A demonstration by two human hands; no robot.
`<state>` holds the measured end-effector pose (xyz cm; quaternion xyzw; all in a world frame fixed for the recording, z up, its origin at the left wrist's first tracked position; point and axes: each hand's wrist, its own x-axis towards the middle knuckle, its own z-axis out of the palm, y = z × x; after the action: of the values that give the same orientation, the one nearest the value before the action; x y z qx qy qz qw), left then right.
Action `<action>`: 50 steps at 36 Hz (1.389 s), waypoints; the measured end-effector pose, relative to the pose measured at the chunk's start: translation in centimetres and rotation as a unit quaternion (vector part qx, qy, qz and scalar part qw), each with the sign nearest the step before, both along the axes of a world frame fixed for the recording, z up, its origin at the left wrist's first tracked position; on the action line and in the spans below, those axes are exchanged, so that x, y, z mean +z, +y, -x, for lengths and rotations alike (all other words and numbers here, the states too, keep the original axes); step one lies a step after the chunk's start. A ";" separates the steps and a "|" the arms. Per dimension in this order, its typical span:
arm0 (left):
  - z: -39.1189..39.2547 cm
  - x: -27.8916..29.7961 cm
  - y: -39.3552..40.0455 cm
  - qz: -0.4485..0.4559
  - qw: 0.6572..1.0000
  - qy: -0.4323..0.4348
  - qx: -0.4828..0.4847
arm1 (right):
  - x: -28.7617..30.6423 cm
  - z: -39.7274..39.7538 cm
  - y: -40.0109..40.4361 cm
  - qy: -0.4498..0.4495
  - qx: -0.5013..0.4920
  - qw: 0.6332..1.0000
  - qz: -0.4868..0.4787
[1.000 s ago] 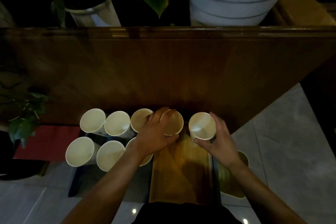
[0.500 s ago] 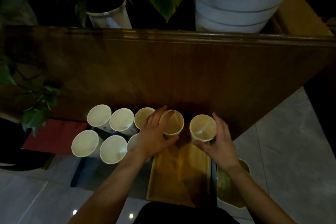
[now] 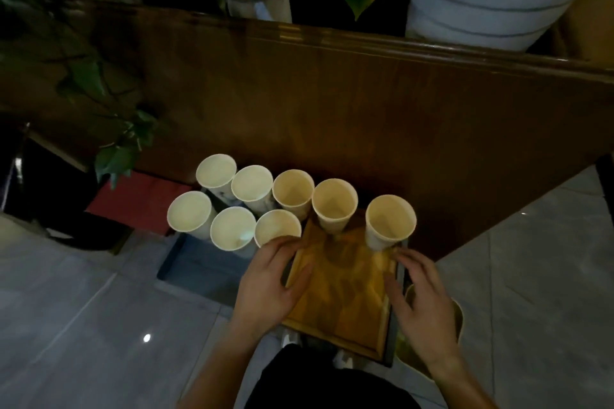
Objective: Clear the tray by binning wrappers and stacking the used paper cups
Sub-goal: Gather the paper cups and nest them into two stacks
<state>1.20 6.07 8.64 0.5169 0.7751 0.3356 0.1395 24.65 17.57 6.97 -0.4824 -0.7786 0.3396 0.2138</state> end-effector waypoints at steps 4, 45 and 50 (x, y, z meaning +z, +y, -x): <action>0.5 0.4 -2.2 0.037 0.999 0.004 -0.022 | -0.1 0.5 -0.4 -0.070 0.098 0.992 0.047; 18.5 -1.2 -0.4 0.080 0.954 0.212 -0.198 | 0.8 19.1 -4.6 -0.199 0.087 0.975 -0.050; 18.9 -2.0 0.1 0.082 0.951 0.210 -0.211 | 0.0 20.1 -4.7 -0.213 0.058 0.974 -0.041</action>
<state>-17.73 6.16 6.61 0.7142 0.6849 0.1178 0.0831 4.51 12.87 7.01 -0.4889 -0.8462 0.2079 0.0425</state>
